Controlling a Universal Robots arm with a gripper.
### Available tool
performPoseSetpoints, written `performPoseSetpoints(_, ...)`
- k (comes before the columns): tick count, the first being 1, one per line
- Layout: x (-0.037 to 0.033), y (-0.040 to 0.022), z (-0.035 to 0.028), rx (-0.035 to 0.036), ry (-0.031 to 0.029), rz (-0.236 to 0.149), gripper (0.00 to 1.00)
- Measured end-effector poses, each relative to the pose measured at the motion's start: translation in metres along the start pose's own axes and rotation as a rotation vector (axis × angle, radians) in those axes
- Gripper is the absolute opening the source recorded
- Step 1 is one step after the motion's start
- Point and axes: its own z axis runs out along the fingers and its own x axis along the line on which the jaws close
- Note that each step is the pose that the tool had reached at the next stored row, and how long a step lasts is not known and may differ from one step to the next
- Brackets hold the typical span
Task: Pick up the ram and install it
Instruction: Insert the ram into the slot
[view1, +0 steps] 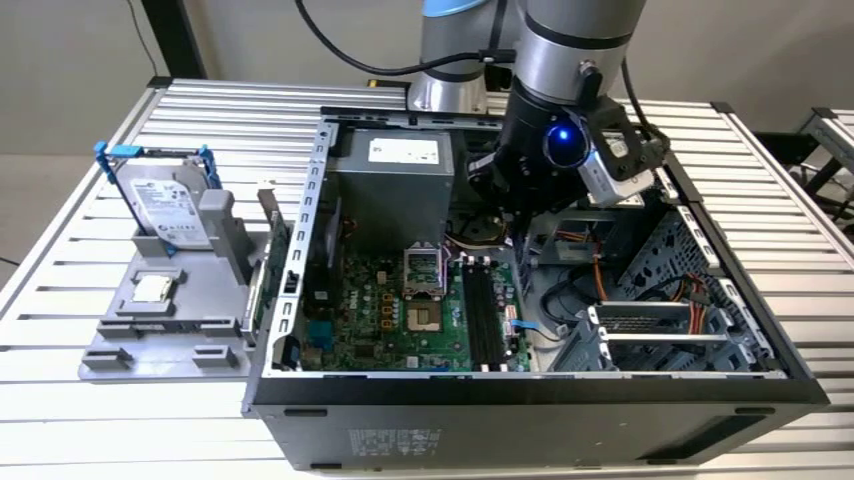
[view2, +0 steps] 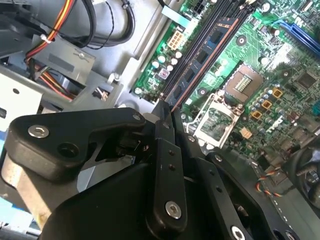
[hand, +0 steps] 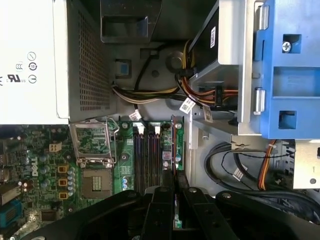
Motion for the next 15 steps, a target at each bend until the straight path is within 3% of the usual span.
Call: performPoseSetpoints(15,0.0044,-0.0102,0.021,0.0009,-0.0001,0.0,0.0)
